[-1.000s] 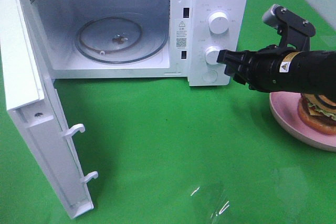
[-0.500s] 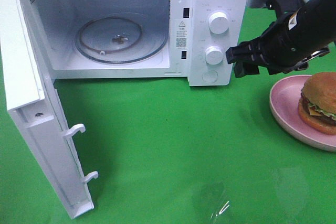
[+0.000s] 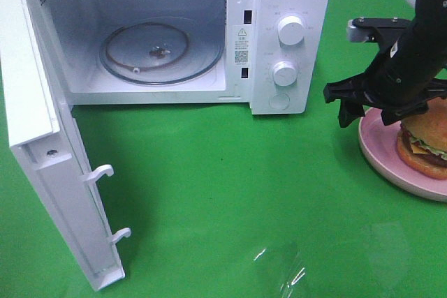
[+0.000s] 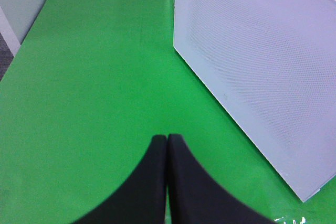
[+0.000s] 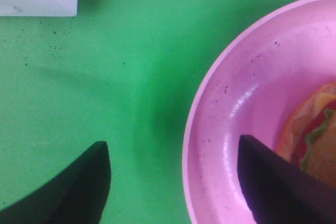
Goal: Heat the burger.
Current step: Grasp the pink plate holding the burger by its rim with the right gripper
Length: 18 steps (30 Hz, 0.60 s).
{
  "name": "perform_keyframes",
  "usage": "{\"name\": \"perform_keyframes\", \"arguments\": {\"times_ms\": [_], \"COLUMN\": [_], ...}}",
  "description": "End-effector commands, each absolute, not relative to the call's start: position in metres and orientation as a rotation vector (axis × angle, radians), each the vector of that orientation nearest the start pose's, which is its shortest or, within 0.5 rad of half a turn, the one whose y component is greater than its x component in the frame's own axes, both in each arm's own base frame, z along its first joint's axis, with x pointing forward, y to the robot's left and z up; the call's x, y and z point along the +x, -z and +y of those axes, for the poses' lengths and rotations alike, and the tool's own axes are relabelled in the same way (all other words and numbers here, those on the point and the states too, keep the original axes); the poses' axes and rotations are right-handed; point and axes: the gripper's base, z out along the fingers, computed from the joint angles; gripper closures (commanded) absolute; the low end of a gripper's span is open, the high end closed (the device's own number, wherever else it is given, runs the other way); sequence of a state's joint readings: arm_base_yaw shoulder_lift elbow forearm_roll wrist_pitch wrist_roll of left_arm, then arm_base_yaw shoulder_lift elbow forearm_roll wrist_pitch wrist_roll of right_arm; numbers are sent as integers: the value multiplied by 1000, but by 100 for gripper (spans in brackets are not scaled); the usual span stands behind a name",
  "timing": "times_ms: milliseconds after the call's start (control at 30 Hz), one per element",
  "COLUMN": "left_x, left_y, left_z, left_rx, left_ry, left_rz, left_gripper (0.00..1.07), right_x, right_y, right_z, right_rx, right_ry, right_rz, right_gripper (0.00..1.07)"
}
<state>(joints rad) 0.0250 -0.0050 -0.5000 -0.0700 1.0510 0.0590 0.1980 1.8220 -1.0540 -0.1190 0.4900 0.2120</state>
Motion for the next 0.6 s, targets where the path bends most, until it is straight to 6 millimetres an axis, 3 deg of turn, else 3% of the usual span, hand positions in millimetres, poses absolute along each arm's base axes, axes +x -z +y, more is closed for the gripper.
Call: {"name": "perform_keyframes", "arguments": {"times_ms": [33, 367, 400, 433, 467, 500, 533, 567, 600], "left_x": [-8, -8, -8, -8, -8, -8, -8, -8, -8], "left_y": [-279, -279, -279, -279, -279, -279, -279, -279, -279], "left_z": [-6, -6, -6, -6, -6, -6, -6, -6, -6], "left_rx": [43, 43, 43, 43, 43, 43, 43, 43, 43], "left_ry": [34, 34, 34, 34, 34, 34, 34, 34, 34], "left_rz": [1994, 1994, 1994, 1994, 1994, 1994, 1994, 1994, 1994], "left_gripper": [106, 106, 106, 106, 106, 106, 106, 106, 106], "right_x": [352, 352, 351, 351, 351, 351, 351, 351, 351], "right_y": [-145, -103, -100, -100, -98, -98, -98, -98, -98], "right_z": [63, 62, 62, 62, 62, 62, 62, 62, 62], "right_rx": [-168, -280, -293, -293, -311, -311, -324, -324, -326], "right_ry": [23, 68, 72, 72, 76, 76, 77, 77, 79], "right_rz": [2782, 2898, 2908, 2908, 2916, 2916, 2915, 2915, 2918], "right_gripper": [42, 45, 53, 53, 64, 64, 76, 76, 87]}}
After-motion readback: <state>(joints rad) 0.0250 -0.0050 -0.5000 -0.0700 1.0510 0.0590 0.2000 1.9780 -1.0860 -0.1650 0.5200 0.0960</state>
